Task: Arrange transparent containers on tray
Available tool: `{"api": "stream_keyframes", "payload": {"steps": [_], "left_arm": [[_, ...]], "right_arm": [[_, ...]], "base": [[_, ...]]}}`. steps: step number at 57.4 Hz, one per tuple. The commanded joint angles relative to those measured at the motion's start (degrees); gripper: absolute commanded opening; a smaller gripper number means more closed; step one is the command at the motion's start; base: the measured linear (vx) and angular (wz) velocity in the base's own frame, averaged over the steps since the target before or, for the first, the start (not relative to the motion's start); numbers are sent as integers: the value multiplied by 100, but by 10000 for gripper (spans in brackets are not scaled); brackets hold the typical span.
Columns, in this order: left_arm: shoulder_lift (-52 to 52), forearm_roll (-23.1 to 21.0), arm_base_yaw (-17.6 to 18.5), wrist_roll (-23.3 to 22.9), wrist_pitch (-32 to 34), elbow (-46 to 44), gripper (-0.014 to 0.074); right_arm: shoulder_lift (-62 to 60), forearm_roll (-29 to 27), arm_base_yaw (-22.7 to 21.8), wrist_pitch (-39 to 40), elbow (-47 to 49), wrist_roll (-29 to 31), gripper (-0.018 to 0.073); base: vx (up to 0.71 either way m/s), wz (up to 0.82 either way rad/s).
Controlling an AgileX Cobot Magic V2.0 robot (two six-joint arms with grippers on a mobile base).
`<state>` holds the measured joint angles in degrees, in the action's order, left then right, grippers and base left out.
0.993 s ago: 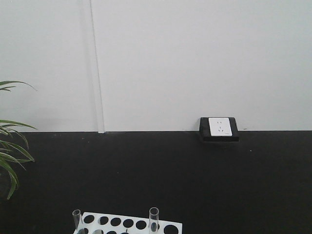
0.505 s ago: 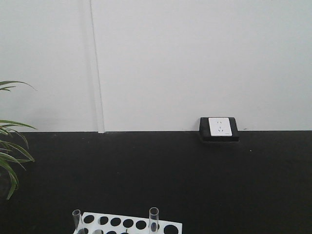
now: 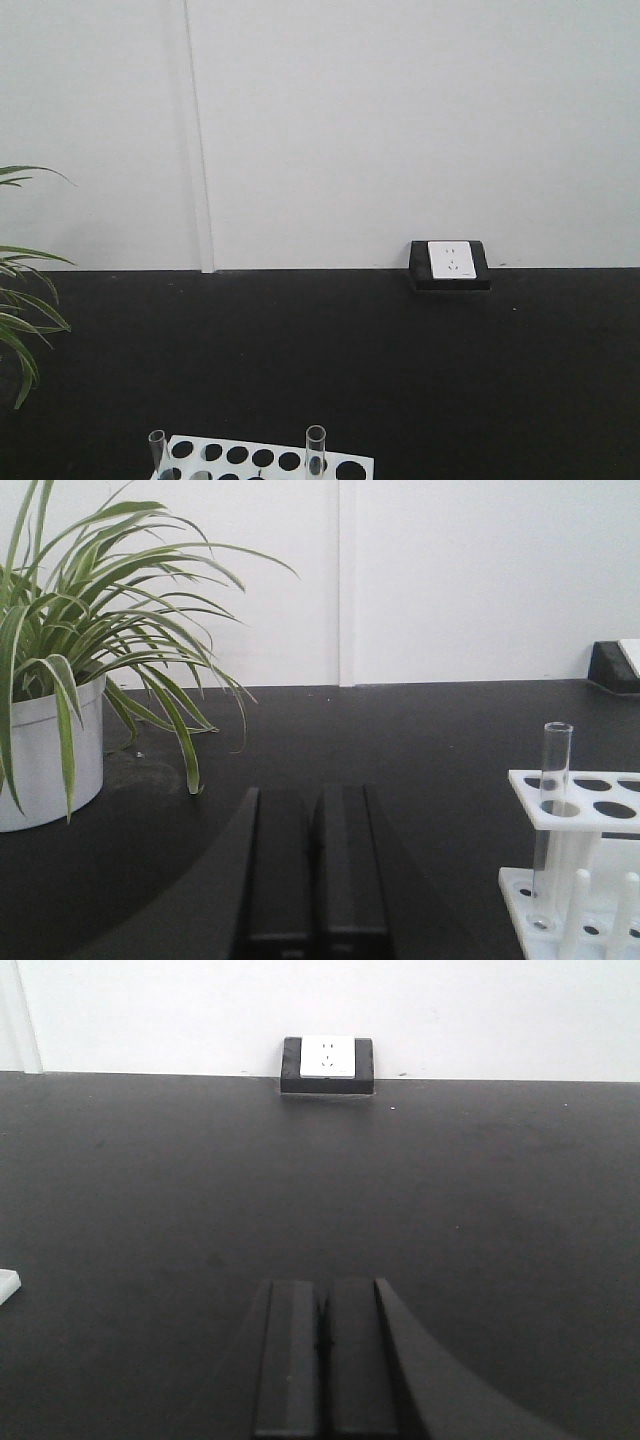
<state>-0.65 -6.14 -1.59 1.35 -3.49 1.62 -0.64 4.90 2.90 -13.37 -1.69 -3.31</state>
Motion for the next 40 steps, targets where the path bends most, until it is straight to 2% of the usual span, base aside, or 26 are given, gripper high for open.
{"api": "stream_keyframes", "payload": {"steps": [1,12,17,25,33,37,40], "left_arm": [[-79,-40,-10,-23,470,159,-6],[-79,-40,-10,-23,533,159,-7],[-79,-40,-10,-23,613,159,-7],[-79,-40,-10,-29,834,159,-7],[-79,-40,-10,-135,1524,151,-7],[-79,-40,-10,-307,2062,92,-7],[-79,-40,-10,-324,2128,-75,-7]], "right_arm": [[14,32,-43,506,-54,30,-11],[14,-191,-43,658,-54,24,-11],[14,-490,-43,865,-54,24,-11],[14,-490,-43,1072,-54,30,-11],[14,-490,-43,1556,-54,30,-11],[14,-490,-43,2100,-18,30,-11],[22,-490,-43,2440,94,30,-11]], "base": [[0,0],[0,0],[0,0],[0,0],[0,0],[0,0],[0,0]]}}
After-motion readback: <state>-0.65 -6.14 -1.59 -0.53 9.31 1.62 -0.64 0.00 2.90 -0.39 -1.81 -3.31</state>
